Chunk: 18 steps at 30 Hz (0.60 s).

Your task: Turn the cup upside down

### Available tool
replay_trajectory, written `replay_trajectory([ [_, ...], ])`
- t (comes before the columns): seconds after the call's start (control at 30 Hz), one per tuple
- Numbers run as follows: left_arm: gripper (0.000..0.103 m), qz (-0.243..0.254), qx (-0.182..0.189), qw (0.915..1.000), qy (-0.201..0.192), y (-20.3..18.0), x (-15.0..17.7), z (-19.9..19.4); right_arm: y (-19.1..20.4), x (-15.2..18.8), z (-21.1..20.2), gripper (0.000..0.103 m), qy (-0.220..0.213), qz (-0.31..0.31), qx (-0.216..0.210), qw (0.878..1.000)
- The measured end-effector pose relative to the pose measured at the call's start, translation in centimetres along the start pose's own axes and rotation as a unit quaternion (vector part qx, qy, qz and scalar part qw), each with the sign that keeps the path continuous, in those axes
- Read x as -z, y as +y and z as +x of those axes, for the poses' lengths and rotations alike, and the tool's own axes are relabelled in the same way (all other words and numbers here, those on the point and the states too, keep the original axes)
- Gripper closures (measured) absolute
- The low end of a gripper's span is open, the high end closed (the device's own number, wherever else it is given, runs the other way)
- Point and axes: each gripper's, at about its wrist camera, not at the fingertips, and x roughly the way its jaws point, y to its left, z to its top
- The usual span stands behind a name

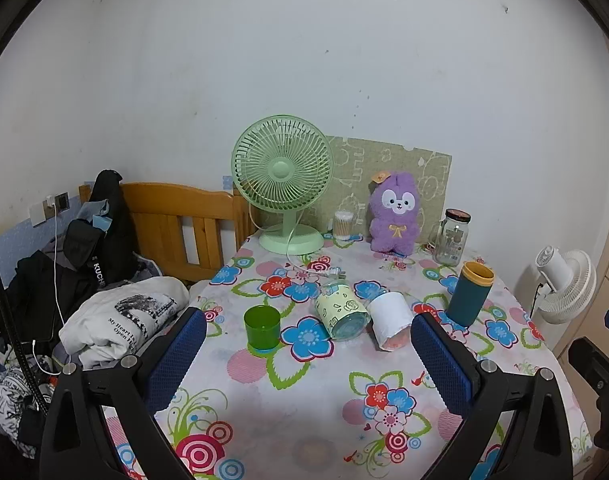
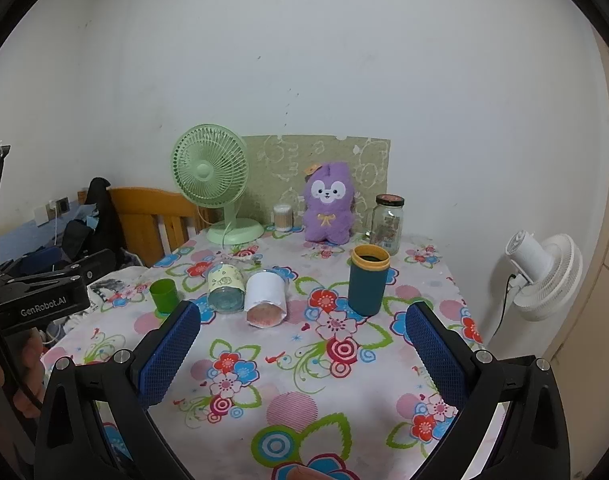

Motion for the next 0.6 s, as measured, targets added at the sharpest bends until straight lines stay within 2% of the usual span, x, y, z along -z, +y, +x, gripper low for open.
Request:
replay_trajectory([
  [0.6, 0.000, -0.007, -0.010, 0.9999, 0.008, 1.1, 0.2, 0.4, 0.5, -0.2, 0.8, 0.000, 0.011, 0.000, -0.014, 1.000],
])
